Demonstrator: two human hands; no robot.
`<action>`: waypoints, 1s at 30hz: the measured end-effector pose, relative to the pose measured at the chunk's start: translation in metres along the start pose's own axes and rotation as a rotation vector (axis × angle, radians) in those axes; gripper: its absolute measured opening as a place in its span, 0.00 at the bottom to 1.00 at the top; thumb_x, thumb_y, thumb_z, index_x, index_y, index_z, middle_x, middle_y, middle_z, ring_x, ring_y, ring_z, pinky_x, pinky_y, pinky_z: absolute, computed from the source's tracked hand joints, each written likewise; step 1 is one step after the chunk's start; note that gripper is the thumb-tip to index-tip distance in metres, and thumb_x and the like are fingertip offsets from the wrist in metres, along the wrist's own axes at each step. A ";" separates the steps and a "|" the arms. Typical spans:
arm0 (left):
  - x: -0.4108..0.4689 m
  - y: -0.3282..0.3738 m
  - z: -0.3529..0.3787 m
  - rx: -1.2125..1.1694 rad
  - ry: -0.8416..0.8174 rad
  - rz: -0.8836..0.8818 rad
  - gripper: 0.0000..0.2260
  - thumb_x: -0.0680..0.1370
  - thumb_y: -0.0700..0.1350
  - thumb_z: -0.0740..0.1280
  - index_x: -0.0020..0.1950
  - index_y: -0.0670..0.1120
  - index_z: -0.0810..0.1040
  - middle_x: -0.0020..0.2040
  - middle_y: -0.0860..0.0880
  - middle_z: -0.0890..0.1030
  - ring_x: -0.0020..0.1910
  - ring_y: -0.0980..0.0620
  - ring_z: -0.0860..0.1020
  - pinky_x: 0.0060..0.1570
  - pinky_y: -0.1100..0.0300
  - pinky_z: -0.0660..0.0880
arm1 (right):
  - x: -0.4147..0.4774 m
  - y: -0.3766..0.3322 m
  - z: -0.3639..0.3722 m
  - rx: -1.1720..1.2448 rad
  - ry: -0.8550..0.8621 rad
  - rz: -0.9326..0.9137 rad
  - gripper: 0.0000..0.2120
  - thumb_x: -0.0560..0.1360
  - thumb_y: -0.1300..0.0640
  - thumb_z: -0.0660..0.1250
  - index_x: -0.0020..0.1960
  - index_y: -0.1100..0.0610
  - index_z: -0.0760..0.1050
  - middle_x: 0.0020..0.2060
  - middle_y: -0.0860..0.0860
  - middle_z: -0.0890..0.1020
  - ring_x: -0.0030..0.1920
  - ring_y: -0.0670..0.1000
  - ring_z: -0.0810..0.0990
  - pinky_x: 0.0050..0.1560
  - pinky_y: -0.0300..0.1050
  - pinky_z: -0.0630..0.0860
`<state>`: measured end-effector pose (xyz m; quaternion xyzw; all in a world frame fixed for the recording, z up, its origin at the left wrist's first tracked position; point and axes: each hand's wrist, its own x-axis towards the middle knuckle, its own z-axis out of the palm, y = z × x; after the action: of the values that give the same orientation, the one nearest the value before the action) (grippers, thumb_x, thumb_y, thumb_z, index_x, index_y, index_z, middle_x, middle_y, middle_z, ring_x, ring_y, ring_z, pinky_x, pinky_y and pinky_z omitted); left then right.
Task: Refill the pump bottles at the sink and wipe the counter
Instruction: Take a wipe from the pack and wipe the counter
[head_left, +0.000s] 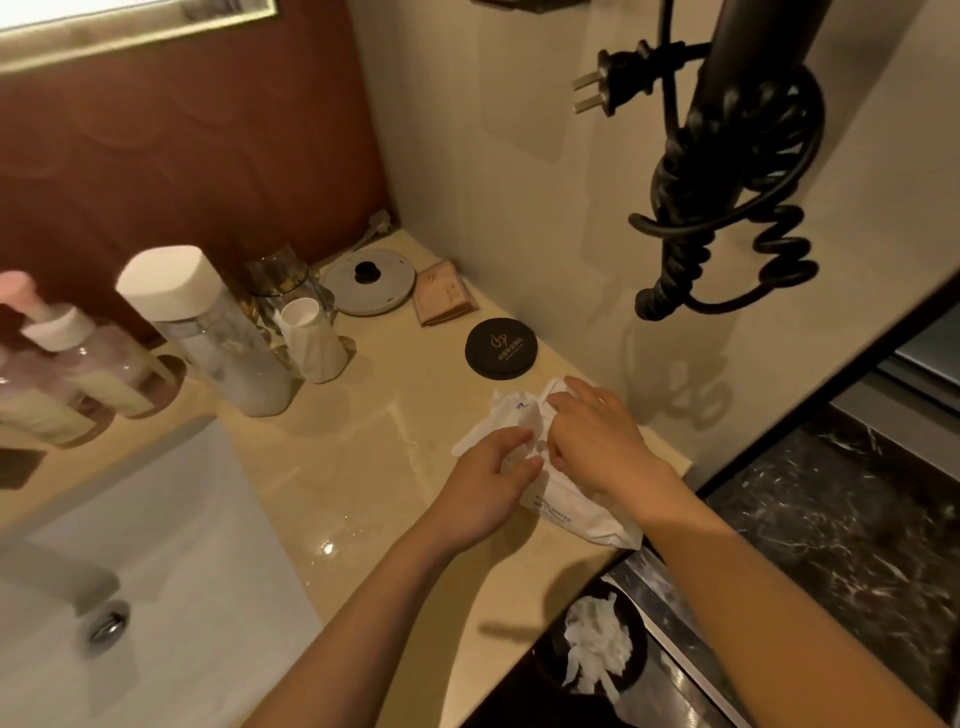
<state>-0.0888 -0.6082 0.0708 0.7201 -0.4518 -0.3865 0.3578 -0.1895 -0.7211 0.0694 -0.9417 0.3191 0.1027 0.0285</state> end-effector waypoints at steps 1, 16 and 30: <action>0.000 0.000 0.000 0.007 -0.002 0.001 0.19 0.80 0.46 0.61 0.71 0.46 0.69 0.71 0.51 0.68 0.69 0.56 0.65 0.61 0.69 0.59 | 0.001 -0.001 -0.001 -0.008 -0.001 -0.007 0.13 0.78 0.55 0.60 0.59 0.54 0.77 0.72 0.53 0.64 0.76 0.54 0.51 0.71 0.51 0.53; 0.000 -0.003 -0.002 0.075 -0.020 0.010 0.20 0.79 0.45 0.62 0.71 0.45 0.68 0.71 0.50 0.68 0.69 0.54 0.65 0.60 0.69 0.58 | -0.011 0.007 0.007 0.669 0.275 0.209 0.04 0.76 0.56 0.66 0.47 0.52 0.80 0.49 0.47 0.76 0.51 0.48 0.73 0.52 0.43 0.72; -0.009 -0.013 0.008 0.781 -0.139 0.131 0.25 0.78 0.56 0.59 0.73 0.63 0.56 0.77 0.54 0.51 0.74 0.46 0.51 0.72 0.42 0.48 | -0.024 -0.004 0.007 1.616 0.429 0.417 0.08 0.77 0.62 0.65 0.42 0.53 0.79 0.38 0.49 0.81 0.40 0.43 0.79 0.43 0.34 0.75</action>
<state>-0.0939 -0.5972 0.0583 0.7437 -0.6329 -0.2097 0.0496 -0.2071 -0.7026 0.0678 -0.5538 0.4591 -0.3331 0.6096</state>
